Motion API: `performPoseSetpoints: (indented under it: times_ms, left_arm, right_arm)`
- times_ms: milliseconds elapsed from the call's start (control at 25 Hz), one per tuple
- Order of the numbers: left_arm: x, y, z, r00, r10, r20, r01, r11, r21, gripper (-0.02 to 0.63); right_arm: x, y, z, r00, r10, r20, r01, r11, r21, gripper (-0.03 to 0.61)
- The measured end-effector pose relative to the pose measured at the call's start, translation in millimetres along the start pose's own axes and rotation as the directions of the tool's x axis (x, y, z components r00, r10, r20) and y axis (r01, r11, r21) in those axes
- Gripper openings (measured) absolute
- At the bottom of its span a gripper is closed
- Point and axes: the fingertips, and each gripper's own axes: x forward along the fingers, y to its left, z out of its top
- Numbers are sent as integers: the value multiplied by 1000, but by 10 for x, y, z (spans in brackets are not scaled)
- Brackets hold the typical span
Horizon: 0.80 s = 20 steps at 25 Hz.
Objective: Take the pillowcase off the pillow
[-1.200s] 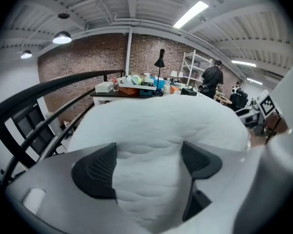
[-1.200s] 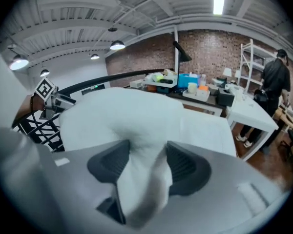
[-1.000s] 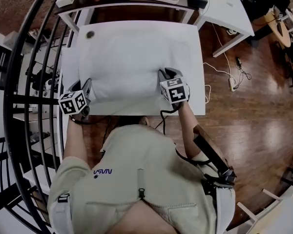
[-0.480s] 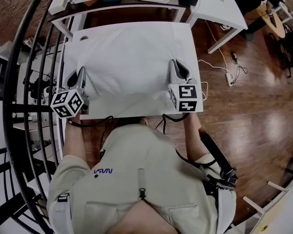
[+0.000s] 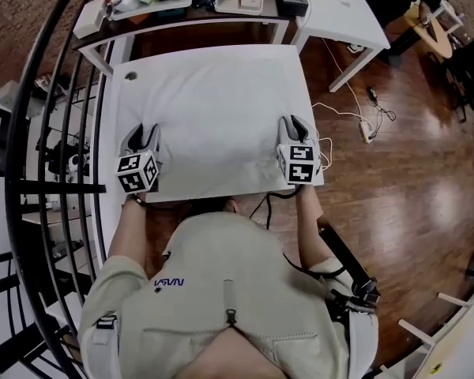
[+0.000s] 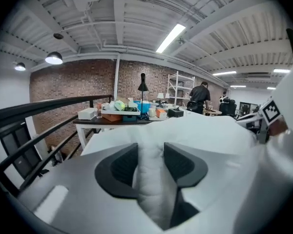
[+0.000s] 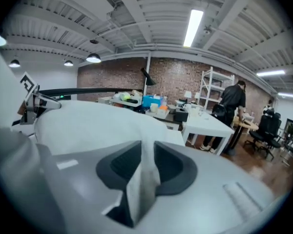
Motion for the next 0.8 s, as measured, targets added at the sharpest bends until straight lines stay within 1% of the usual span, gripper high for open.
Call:
performPoseSetpoints:
  times_ms: [40, 120, 200, 240, 280, 320, 400, 480, 680, 800]
  left_arm:
    - [-93, 11, 10, 999, 30, 15, -30, 999, 24, 179]
    - [-334, -15, 63, 995, 82, 59, -86, 994, 72, 130]
    - [-576, -109, 143, 987, 117, 112, -127, 988, 87, 105]
    - [-673, -185, 179, 983, 126, 134, -138, 987, 82, 69]
    - [-754, -284, 203, 981, 127, 149, -140, 987, 79, 29]
    - [-824, -396, 211, 980, 122, 159, -136, 987, 80, 6]
    - [-956, -596, 202, 979, 115, 171, -132, 987, 93, 6]
    - [-1071, -701, 195, 976, 118, 184, -137, 986, 96, 6]
    - [-1219, -741, 149, 974, 113, 195, -135, 985, 105, 6]
    - [-1310, -734, 175, 970, 98, 220, -126, 985, 117, 6]
  right_arm:
    - [-79, -38, 49, 1000, -16, 21, 16, 1000, 16, 85]
    - [-261, -84, 156, 996, -51, 73, 48, 998, 39, 84]
    - [-434, -79, 267, 990, -72, 122, 65, 996, 54, 79]
    - [-500, -65, 315, 987, -75, 144, 67, 996, 58, 58]
    - [-551, -41, 352, 984, -74, 161, 66, 996, 59, 22]
    - [-592, -4, 374, 982, -69, 174, 60, 997, 57, 5]
    - [-657, 109, 384, 980, -52, 191, 43, 998, 52, 5]
    - [-712, 237, 383, 977, -37, 210, 25, 998, 57, 5]
    - [-879, 466, 324, 968, -35, 247, 14, 996, 87, 5]
    - [-989, 563, 340, 964, -41, 264, 16, 995, 95, 5]
